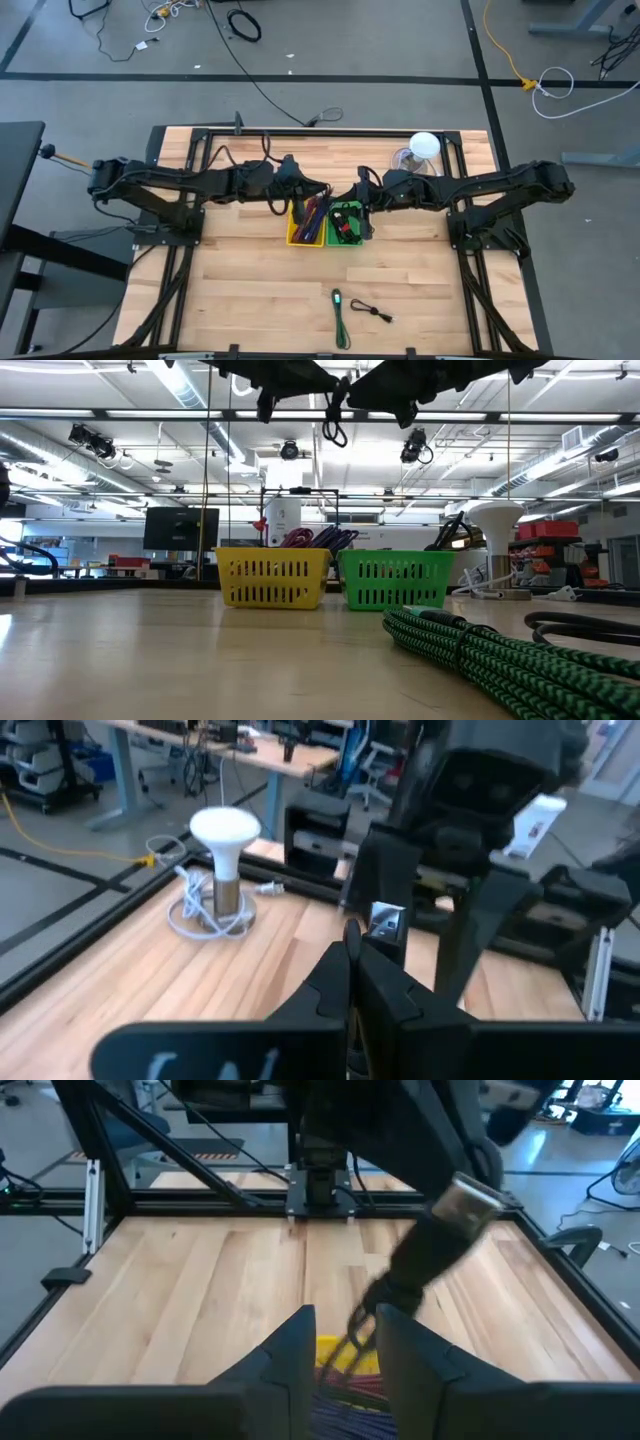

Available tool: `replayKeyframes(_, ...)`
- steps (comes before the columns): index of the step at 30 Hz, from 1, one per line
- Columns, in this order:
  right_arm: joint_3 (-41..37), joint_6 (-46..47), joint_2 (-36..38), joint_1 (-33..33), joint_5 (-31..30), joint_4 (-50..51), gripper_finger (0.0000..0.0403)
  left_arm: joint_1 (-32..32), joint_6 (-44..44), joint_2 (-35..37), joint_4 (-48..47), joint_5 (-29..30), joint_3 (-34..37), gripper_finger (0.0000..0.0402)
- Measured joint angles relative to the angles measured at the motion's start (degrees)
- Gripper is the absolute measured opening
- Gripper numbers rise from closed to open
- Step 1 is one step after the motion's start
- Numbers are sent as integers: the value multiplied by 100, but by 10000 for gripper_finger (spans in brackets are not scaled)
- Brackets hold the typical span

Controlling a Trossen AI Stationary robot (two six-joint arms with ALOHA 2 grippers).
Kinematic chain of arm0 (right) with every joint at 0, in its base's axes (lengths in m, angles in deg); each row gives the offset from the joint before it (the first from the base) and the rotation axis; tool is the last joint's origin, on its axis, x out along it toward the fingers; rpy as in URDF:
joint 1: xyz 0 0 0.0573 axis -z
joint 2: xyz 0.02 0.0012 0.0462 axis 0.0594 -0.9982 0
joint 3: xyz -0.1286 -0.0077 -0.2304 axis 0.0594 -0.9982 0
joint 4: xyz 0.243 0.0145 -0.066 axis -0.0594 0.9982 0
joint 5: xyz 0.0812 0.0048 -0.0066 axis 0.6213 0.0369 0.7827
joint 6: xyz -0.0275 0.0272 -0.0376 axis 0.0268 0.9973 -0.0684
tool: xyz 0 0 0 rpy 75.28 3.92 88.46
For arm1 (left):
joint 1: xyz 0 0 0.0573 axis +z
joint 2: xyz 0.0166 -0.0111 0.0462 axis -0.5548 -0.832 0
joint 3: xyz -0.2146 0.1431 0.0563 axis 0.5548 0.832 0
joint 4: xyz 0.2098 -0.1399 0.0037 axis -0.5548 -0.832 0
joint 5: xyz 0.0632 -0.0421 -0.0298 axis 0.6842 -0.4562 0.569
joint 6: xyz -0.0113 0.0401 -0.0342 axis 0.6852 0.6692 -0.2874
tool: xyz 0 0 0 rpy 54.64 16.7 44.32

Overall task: Pick & Place USB Port
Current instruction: Put the black charger cable into the green basket

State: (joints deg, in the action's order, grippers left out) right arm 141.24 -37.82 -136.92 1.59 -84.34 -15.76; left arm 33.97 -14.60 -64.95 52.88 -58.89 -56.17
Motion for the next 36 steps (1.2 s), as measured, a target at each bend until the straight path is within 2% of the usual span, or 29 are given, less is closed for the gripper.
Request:
replayKeyframes(11, 0, 2, -8, 106, 14, -98, 111, -248, 28, 141, 69, 13, 4, 6)
replayKeyframes(20, 0, 42, -227, 106, 735, -835, 111, -290, 70, 87, 261, 20, 4, 6)
replayKeyframes(32, -7, 4, -251, 183, 431, -880, 111, -332, 89, -138, 676, -152, 7, 6)
replayKeyframes(34, -7, -42, -251, 214, 435, -832, 101, -332, 87, -163, 648, -150, 8, 6)
replayKeyframes(36, -7, -104, -251, 245, 433, -786, 74, -332, 89, -165, 635, -148, 9, 6)
